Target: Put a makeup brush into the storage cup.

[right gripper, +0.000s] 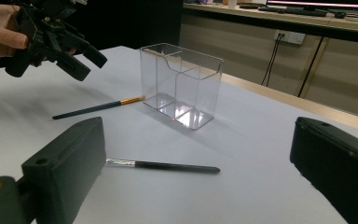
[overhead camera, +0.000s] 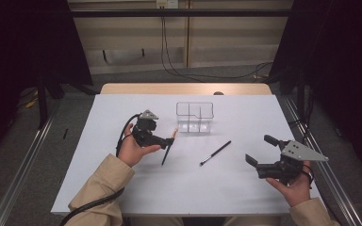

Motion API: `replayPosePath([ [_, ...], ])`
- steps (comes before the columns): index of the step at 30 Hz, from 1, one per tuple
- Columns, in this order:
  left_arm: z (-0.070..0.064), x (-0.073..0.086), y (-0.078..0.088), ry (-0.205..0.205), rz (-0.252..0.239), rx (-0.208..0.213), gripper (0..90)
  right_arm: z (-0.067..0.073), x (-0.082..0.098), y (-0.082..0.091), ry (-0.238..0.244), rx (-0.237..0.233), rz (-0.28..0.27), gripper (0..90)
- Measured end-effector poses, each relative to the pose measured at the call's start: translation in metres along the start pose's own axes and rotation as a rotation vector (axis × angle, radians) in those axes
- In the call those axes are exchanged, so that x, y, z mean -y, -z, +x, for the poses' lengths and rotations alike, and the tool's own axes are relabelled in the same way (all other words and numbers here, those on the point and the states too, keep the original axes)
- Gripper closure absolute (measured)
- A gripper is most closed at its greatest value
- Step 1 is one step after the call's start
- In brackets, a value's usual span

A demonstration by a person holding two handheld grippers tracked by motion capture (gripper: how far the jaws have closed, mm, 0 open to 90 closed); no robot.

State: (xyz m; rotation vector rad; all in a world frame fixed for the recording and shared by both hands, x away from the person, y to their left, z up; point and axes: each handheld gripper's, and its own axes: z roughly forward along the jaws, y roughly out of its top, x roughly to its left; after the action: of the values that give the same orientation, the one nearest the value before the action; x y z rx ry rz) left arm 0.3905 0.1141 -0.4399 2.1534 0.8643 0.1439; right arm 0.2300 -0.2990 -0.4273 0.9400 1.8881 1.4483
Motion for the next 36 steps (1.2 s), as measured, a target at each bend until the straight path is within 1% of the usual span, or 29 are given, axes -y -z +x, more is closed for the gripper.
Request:
replayPosePath([
  [2, 0.000, -0.001, -0.001, 0.000, 0.030, 0.002, 1.3, 0.000, 0.000, 0.000, -0.001, -0.002, 0.001, 2.9],
  [7, -0.001, -0.004, -0.005, 0.002, 0.123, -0.010, 1.3, 0.000, 0.000, 0.000, 0.001, -0.001, 0.003, 2.9],
  [13, -0.003, -0.006, -0.009, 0.012, 0.229, -0.003, 1.4, 0.000, 0.001, -0.001, 0.000, -0.006, 0.005, 2.8],
  [14, -0.004, -0.006, -0.010, 0.016, 0.241, -0.006, 1.9, 0.000, 0.001, -0.001, -0.002, -0.007, 0.003, 2.8],
  [16, -0.005, -0.006, -0.012, 0.009, 0.273, -0.012, 2.3, 0.000, 0.001, -0.001, -0.003, -0.007, 0.004, 2.8],
  [17, -0.006, -0.006, -0.013, 0.017, 0.281, -0.017, 3.0, 0.000, 0.001, 0.000, -0.004, -0.006, 0.004, 2.8],
  [18, -0.006, -0.006, -0.013, 0.009, 0.299, -0.020, 3.2, 0.000, 0.001, -0.001, -0.005, -0.007, 0.003, 2.8],
  [19, -0.007, -0.006, -0.014, 0.014, 0.306, -0.023, 3.2, 0.000, 0.000, 0.000, -0.004, -0.009, 0.004, 2.8],
  [21, -0.008, -0.007, -0.016, 0.009, 0.339, -0.038, 3.4, 0.000, 0.001, -0.001, -0.004, -0.009, 0.002, 2.8],
  [23, -0.011, -0.007, -0.018, 0.004, 0.370, -0.036, 3.5, 0.000, 0.001, -0.001, -0.002, -0.012, 0.004, 2.8],
  [25, -0.013, -0.008, -0.020, -0.015, 0.403, -0.046, 4.9, 0.000, 0.001, -0.001, -0.002, -0.012, 0.004, 2.8],
  [28, -0.016, -0.008, -0.024, -0.025, 0.449, -0.066, 8.1, 0.000, 0.001, -0.001, -0.002, -0.010, 0.002, 2.8],
  [30, -0.017, -0.009, -0.026, -0.012, 0.462, -0.059, 11.7, 0.000, 0.001, -0.001, -0.003, -0.009, 0.005, 2.9],
  [31, -0.018, -0.009, -0.026, -0.015, 0.471, -0.067, 14.1, 0.000, 0.001, -0.001, -0.003, -0.009, 0.006, 2.9],
  [34, -0.022, -0.009, -0.029, -0.041, 0.508, -0.086, 20.6, 0.000, 0.001, -0.001, -0.002, -0.008, 0.005, 2.9],
  [35, -0.022, -0.009, -0.030, -0.049, 0.520, -0.085, 22.4, -0.001, 0.001, -0.001, -0.003, -0.007, 0.003, 2.9],
  [36, -0.022, -0.009, -0.031, -0.046, 0.524, -0.084, 23.4, -0.001, 0.001, -0.001, -0.003, -0.007, 0.003, 2.9],
])
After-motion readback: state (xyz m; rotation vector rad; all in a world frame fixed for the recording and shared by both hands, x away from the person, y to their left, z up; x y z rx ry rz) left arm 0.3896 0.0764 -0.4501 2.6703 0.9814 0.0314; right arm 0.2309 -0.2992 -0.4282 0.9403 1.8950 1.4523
